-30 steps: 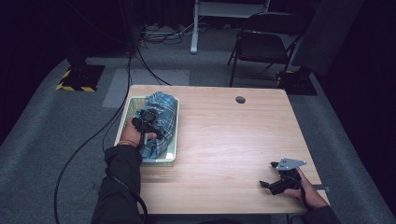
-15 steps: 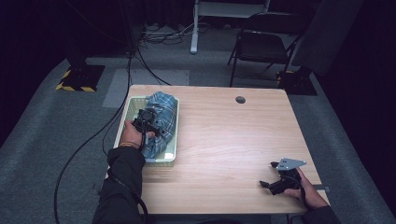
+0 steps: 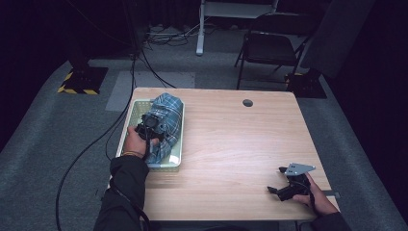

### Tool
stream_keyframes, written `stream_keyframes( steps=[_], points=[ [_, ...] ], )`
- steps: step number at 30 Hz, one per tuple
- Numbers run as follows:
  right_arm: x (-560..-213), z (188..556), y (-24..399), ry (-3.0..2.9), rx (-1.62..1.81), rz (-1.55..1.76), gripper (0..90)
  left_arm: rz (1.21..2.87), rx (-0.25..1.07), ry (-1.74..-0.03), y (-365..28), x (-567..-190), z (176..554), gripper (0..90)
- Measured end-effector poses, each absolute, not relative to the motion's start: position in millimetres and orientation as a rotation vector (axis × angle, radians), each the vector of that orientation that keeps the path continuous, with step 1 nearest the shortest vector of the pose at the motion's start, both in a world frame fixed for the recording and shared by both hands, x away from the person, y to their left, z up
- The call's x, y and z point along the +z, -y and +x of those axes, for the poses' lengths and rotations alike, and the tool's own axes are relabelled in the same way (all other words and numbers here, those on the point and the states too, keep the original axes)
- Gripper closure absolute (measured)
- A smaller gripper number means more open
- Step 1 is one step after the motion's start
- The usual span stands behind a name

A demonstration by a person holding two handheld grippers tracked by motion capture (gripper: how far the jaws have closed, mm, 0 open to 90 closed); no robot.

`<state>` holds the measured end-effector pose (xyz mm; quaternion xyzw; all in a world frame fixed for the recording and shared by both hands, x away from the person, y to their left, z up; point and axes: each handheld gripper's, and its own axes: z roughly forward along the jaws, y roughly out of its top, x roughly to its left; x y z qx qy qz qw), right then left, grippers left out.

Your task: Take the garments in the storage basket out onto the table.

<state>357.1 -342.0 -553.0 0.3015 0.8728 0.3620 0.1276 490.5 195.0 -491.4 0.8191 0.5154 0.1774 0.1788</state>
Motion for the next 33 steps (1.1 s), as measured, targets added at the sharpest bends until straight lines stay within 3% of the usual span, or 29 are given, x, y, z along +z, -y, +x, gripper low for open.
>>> stream_keyframes(
  steps=[33],
  points=[
    [-553, 357, 342, -2.54, 1.053, 0.877, 0.5, 2.114, 0.762, -1.255, -183, -427, 444, 48.4]
  ],
)
